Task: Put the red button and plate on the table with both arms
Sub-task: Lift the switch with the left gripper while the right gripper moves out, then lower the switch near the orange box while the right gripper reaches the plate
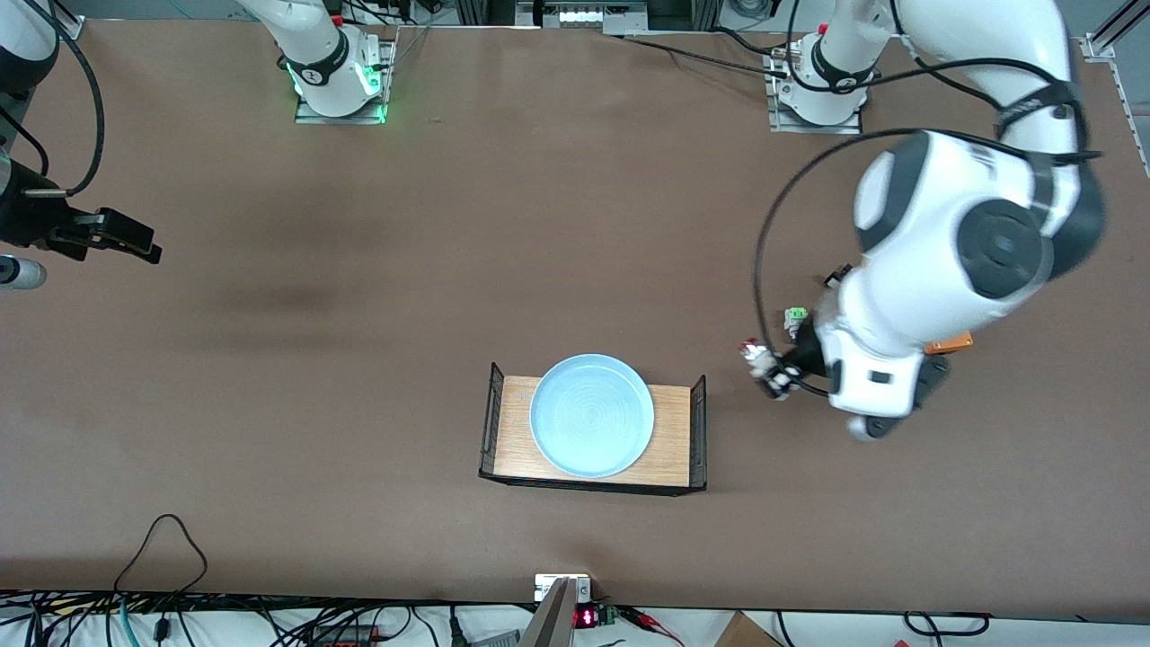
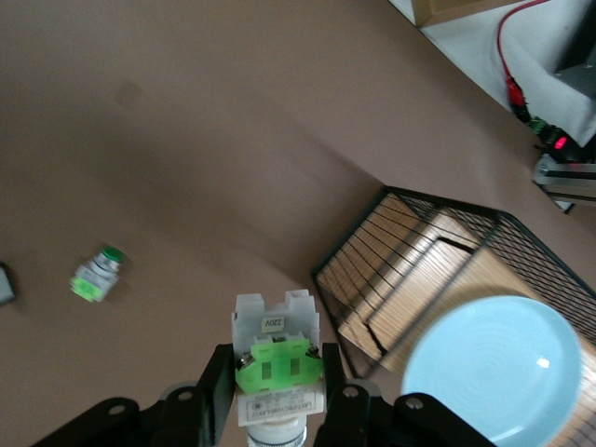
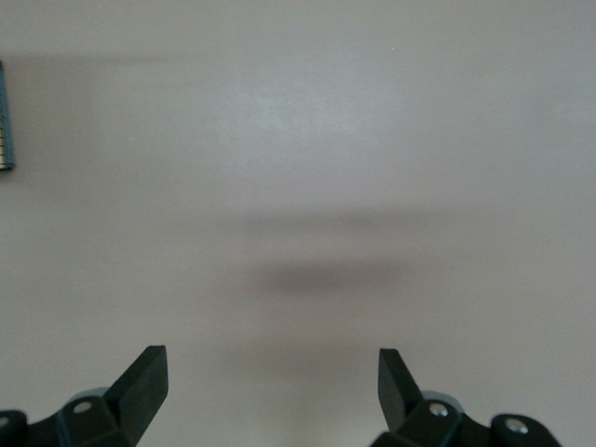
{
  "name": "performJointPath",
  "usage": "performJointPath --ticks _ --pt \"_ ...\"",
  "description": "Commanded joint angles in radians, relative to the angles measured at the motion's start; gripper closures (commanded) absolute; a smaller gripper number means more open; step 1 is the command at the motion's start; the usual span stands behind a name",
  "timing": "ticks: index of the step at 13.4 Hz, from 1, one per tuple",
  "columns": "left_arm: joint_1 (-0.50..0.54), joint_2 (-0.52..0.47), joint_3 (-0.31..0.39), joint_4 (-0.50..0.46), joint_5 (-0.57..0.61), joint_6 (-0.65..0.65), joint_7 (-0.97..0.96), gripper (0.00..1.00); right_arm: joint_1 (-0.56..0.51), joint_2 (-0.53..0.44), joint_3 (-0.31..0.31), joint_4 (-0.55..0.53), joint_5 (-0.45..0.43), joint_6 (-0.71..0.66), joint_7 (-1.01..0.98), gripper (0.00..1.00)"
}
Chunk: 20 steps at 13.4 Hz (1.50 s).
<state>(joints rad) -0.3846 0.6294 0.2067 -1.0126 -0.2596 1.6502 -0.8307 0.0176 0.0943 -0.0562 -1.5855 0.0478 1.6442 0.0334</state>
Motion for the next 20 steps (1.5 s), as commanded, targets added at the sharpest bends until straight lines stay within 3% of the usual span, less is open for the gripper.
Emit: performJointPath --ticks 1,4,8,11,16,20 --pt "0.07 -0.048 -0.009 -0.101 -0.024 -0.007 0.203 0.9 0.076 -0.004 0.002 0.001 0.053 -0.009 0.254 0.0" --pt "0.139 -0.043 -0.007 -0.168 -0.024 0.006 0.419 0.89 0.204 0.007 0.002 0.001 0.058 -0.009 0.552 0.0" --pt "0.2 -0.025 -0.007 -0.271 -0.055 0.11 0.632 0.89 0.395 0.039 0.001 0.002 0.046 0.023 0.696 0.0" --pt "0.233 -0.011 -0.007 -0.375 -0.061 0.242 0.783 0.89 0.487 0.074 0.002 0.002 0.046 0.136 0.86 0.0" --pt "0.253 0.055 -0.007 -0.446 -0.063 0.378 0.912 0.89 0.567 0.126 0.001 0.002 0.044 0.204 0.93 0.0" --pt "0.28 0.068 -0.007 -0.518 -0.063 0.448 1.018 0.89 0.645 0.218 -0.001 0.045 0.04 0.259 1.14 0.0"
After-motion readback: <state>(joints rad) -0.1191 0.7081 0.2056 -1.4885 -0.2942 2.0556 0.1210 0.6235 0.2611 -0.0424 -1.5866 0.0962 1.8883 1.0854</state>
